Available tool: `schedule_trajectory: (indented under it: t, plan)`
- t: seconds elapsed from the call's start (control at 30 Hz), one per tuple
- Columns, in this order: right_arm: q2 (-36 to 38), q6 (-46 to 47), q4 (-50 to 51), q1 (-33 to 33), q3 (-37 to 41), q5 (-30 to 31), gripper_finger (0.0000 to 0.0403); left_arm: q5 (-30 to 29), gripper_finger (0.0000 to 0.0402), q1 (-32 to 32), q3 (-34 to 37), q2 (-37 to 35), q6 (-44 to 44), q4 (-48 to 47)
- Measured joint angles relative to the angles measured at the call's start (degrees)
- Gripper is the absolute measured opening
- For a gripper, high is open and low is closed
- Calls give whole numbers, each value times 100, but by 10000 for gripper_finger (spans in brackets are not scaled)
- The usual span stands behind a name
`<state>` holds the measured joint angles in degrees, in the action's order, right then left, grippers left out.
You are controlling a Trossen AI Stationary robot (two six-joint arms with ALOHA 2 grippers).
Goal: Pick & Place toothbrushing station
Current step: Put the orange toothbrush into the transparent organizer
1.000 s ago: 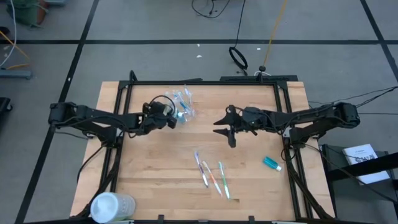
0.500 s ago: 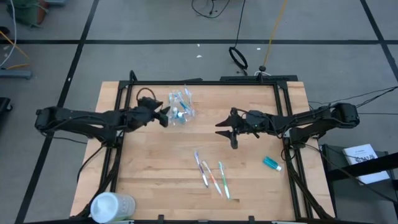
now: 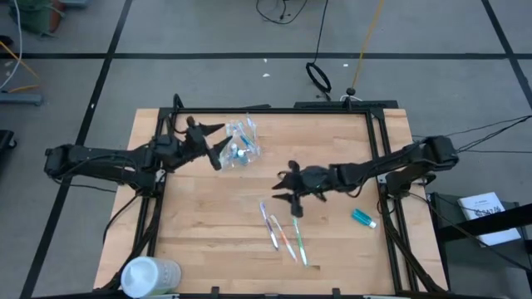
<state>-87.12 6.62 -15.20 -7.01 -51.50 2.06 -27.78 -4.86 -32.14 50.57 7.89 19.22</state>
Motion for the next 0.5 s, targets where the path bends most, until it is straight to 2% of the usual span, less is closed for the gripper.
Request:
schedule_trajectory:
  t: [0.1, 0.23, 0.33, 0.5]
  plan:
    - [-268, 397, 491, -237, -253, 304, 118, 84, 230, -95, 0, 13, 261, -1]
    - [-673, 1505, 734, -517, -296, 232, 118, 99, 230, -165, 2, 36, 199, -369]
    - [-936, 1814, 811, -657, -306, 226, 118, 103, 230, -188, 2, 31, 185, -417]
    - [-1327, 2447, 706, -679, -300, 236, 118, 343, 230, -177, 2, 32, -399, -414]
